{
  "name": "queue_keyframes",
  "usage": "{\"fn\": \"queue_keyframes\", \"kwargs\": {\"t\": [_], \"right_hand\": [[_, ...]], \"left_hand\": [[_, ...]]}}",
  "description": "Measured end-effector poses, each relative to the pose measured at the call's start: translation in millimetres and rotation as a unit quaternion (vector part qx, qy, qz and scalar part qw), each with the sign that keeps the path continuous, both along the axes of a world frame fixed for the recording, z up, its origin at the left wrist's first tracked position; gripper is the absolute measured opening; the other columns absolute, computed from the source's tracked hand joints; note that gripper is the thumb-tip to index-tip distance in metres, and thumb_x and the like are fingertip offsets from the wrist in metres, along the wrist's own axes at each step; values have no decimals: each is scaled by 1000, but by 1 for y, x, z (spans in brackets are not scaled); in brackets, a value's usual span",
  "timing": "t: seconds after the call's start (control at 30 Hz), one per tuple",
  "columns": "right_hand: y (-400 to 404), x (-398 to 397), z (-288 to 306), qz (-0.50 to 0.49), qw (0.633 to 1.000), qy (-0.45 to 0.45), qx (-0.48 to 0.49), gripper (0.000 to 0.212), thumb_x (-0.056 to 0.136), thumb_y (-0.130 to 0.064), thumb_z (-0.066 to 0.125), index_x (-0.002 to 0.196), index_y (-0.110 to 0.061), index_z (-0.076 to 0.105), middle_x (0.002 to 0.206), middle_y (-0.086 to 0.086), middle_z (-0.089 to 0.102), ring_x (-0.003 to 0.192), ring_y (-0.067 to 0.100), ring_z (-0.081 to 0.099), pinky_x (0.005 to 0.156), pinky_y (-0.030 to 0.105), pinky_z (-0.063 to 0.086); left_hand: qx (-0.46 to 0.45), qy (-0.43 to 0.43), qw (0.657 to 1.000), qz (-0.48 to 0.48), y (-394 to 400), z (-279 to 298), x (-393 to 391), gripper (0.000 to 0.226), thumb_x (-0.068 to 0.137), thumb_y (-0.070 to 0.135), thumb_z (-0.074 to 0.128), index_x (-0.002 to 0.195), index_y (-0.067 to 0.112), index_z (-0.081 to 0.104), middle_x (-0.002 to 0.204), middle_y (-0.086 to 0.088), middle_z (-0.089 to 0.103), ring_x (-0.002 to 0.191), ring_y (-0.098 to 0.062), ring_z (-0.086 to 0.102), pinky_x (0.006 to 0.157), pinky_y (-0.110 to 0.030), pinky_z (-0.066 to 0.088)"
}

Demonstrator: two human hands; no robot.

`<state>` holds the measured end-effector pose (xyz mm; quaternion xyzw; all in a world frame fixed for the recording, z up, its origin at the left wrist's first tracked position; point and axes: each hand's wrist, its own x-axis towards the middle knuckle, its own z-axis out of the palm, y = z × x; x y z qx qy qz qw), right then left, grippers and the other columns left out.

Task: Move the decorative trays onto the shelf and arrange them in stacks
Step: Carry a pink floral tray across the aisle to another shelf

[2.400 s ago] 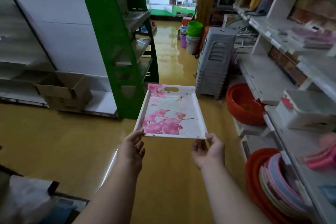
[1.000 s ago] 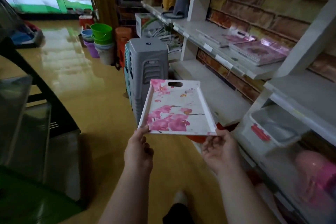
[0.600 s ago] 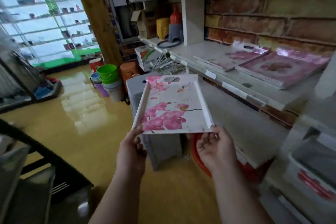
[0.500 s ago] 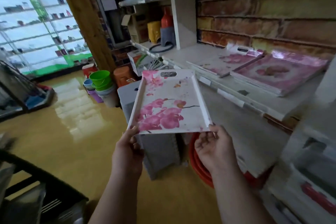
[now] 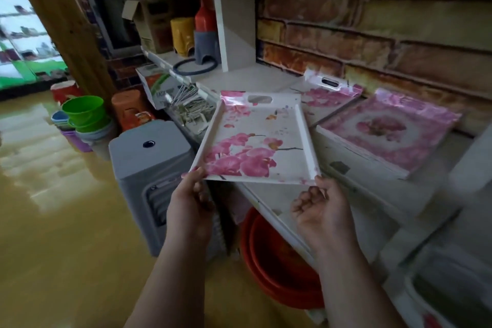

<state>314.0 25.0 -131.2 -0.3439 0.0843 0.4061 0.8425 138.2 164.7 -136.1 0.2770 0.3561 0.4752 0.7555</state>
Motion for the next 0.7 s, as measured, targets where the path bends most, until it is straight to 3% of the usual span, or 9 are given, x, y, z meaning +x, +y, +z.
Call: {"fn": "queue_keyframes", "kwargs": {"t": [0.13, 0.33, 0.47, 0.7], "right_hand": [[29, 15, -1, -48, 998, -30, -31, 13, 94, -12, 66, 85, -20, 62, 65, -6, 47, 56, 10, 44, 60, 26, 36], [111, 16, -4, -136, 988, -49, -44, 9, 96, -14, 69, 93, -21, 65, 67, -5, 47, 55, 12, 41, 57, 28, 33], [161, 20, -11, -206, 974, -72, -68, 14, 97, -29, 74, 108, -24, 66, 71, -4, 50, 54, 12, 44, 54, 29, 36], [221, 16, -14, -326, 936, -76, -112, 33, 83, -52, 84, 105, -30, 73, 71, -7, 57, 55, 10, 48, 55, 27, 42]], "left_hand": [[-27, -35, 998, -50, 52, -10, 33, 23, 99, 22, 68, 87, 32, 52, 63, 13, 40, 49, -4, 35, 42, -15, 28], [-54, -21, 991, -123, 162, -7, 94, 24, 90, 38, 76, 75, 30, 58, 67, 11, 36, 50, -7, 31, 41, -21, 26], [-35, 37, 984, -172, 219, 0, 125, 29, 84, 54, 82, 92, 28, 73, 84, 7, 49, 58, -10, 42, 52, -27, 36], [-15, 88, 962, -257, 282, -7, 156, 47, 81, 67, 83, 110, 30, 76, 102, 1, 60, 73, -13, 47, 67, -33, 45]]}}
